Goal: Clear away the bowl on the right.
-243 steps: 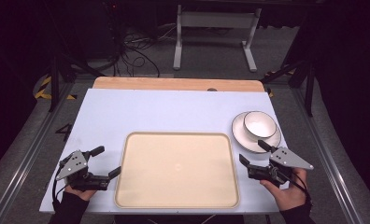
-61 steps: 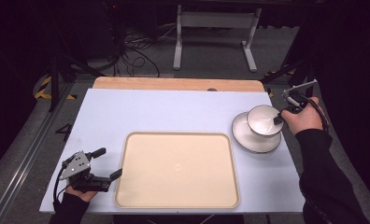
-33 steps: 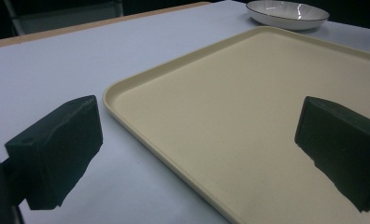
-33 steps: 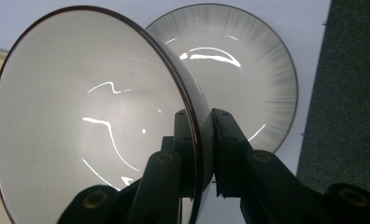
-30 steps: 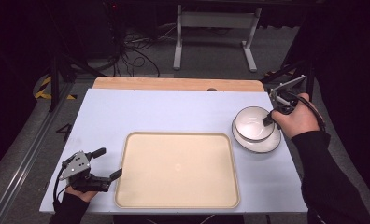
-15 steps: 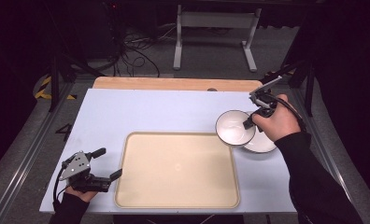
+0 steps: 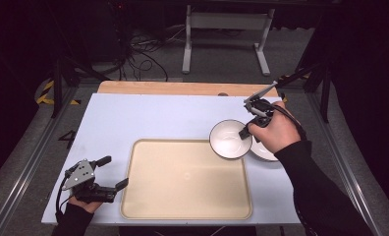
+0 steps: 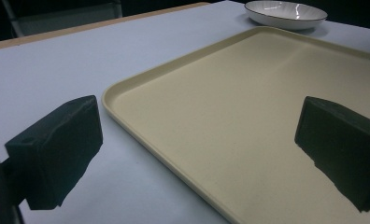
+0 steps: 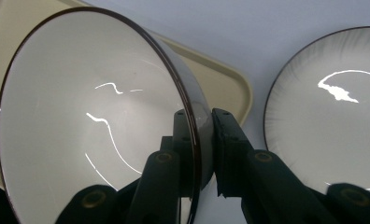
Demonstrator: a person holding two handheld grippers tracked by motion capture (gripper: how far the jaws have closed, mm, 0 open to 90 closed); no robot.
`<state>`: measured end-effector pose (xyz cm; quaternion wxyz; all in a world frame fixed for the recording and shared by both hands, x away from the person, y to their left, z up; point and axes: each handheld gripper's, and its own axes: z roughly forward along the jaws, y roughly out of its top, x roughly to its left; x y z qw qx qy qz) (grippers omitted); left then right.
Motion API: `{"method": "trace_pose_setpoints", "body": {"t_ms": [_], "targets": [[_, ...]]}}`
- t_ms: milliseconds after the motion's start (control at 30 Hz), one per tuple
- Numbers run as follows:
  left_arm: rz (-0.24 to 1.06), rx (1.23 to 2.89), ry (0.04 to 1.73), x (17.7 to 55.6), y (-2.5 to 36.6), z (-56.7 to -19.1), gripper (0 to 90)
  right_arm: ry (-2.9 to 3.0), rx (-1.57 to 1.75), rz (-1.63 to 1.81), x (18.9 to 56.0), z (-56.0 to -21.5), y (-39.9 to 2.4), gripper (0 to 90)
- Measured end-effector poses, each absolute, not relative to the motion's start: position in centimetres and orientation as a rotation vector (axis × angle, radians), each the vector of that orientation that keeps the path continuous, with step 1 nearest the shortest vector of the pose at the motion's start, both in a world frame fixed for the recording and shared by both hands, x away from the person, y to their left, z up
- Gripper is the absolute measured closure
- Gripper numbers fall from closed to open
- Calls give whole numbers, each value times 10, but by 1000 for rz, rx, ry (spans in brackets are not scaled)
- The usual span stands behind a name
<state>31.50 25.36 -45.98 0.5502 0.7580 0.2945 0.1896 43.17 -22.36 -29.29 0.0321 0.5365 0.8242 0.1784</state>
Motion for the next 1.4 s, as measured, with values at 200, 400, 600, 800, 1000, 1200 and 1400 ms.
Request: {"method": "trace_pose_setpoints", "body": {"t_ms": [200, 400, 600, 800, 1000, 1200, 1400], "targets": [[450, 1794, 692, 315, 254, -460, 16, 2576, 1679, 571, 428, -295, -208, 808], [447, 1796, 692, 315, 254, -459, 16, 2620, 1649, 579, 423, -299, -188, 807], [447, 1797, 691, 315, 254, -459, 16, 2652, 1616, 594, 418, -300, -173, 805], [447, 1793, 692, 315, 254, -460, 16, 2667, 1633, 604, 414, -305, -160, 802], [444, 1796, 691, 315, 254, -460, 16, 2702, 1611, 613, 412, -312, -147, 799], [442, 1796, 691, 315, 254, -460, 16, 2741, 1599, 661, 411, -319, -137, 791], [446, 1794, 688, 315, 254, -460, 16, 2763, 1595, 674, 413, -330, -131, 790]]}}
